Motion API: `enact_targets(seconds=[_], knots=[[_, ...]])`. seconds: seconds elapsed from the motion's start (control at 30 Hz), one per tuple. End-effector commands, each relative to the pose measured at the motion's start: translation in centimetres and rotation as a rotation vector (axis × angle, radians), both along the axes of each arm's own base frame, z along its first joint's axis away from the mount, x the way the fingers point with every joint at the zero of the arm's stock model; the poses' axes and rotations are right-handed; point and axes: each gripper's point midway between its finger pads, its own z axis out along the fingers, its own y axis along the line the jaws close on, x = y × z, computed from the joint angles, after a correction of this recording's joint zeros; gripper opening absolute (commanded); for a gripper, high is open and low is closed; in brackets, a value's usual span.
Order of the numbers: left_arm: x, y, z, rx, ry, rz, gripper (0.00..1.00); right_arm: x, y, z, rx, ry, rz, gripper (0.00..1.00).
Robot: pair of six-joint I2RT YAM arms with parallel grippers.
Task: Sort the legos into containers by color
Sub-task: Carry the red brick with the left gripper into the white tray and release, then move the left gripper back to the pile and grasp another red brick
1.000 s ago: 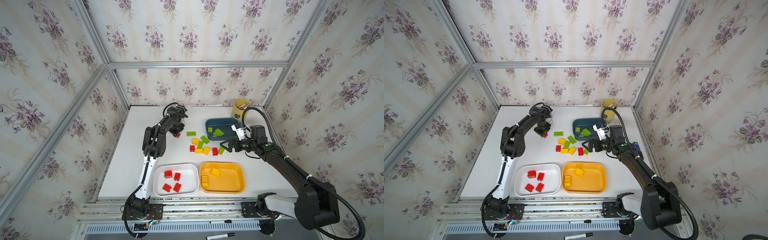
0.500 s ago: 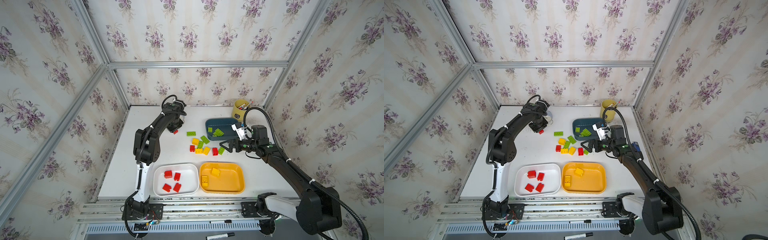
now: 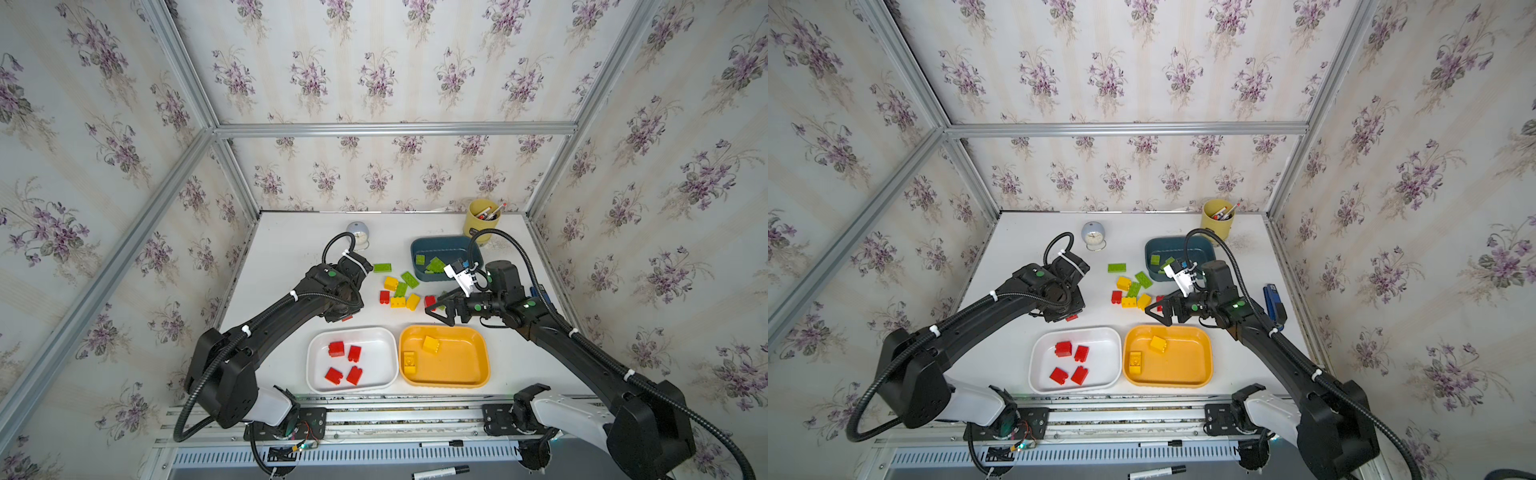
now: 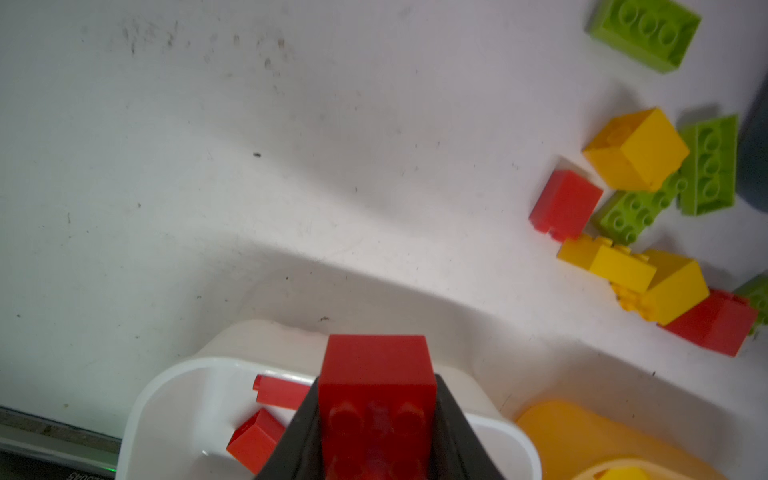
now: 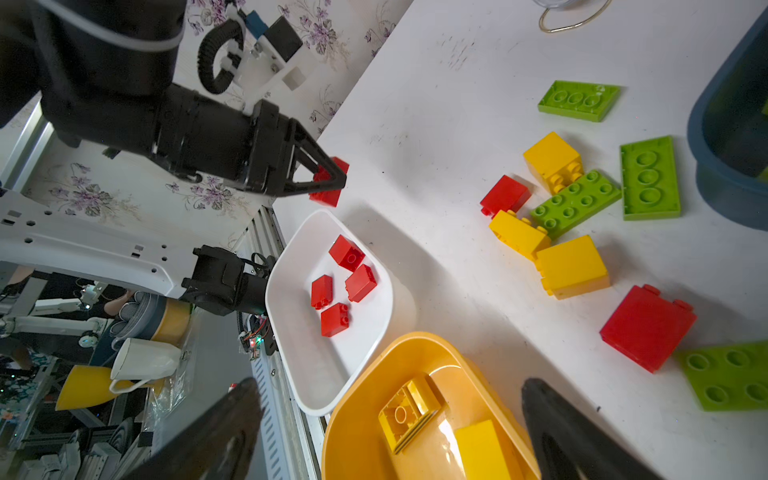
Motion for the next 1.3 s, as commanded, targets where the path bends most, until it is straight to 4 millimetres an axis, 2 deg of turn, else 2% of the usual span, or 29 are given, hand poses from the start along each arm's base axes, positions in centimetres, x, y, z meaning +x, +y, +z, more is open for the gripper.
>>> enact_targets(seconds=[0.0,0.13,0.23,0.27,0.4,0.47,0.53,0.6,0.67,0.77,0.87,1.03,1.13,1.27], knots=[[-2.5,-0.9,-0.4,-0.048,0.001,-0.016,0.33,-0.1,0.6,-0.4,-0.018,-0.026,0.019,1.00],[-6.0,-1.4,-1.8,-0.057,0.033,-0.079,0.32,-0.3,1.1,-0.8,-0.029,-0.024,0.035,1.00],[-7.8,-1.6,-3.6,-0.052,0.077,-0.119,0.32,-0.4,1.3,-1.0,-0.034,-0.021,0.044,1.00],[-8.1,-1.8,-3.4,-0.080,0.060,-0.130,0.32,-0.4,1.4,-1.0,-0.037,-0.022,0.049,1.00],[-9.2,-0.7,-5.2,-0.046,0.098,-0.141,0.35,-0.5,1.4,-1.1,-0.049,-0.023,0.056,1.00],[-9.5,-0.5,-5.6,-0.037,0.112,-0.148,0.41,-0.5,1.4,-1.1,-0.054,-0.025,0.057,1.00],[-9.3,-1.1,-5.3,-0.054,0.108,-0.169,0.49,-0.4,1.3,-1.1,-0.060,-0.029,0.055,1.00],[-8.7,-1.6,-4.3,-0.067,0.080,-0.204,0.64,-0.4,1.2,-1.1,-0.069,-0.035,0.055,1.00],[-8.0,-1.8,-3.3,-0.070,0.049,-0.230,0.74,-0.3,1.1,-1.1,-0.076,-0.039,0.051,1.00],[-6.6,-2.4,-1.1,-0.080,0.000,-0.280,0.80,-0.3,0.9,-1.2,-0.091,-0.046,0.047,1.00],[-4.5,-3.2,1.1,-0.086,-0.058,-0.325,0.82,-0.1,0.7,-1.2,-0.106,-0.056,0.036,1.00],[-0.1,-4.7,2.2,-0.015,-0.069,-0.412,0.83,0.5,0.4,-1.2,-0.130,-0.071,0.009,1.00],[3.1,-5.6,1.8,0.018,-0.058,-0.430,0.82,0.9,0.1,-1.1,-0.143,-0.084,-0.016,1.00],[5.9,-7.3,0.3,0.019,-0.045,-0.459,0.79,1.4,-0.6,-1.1,-0.168,-0.093,-0.053,1.00]])
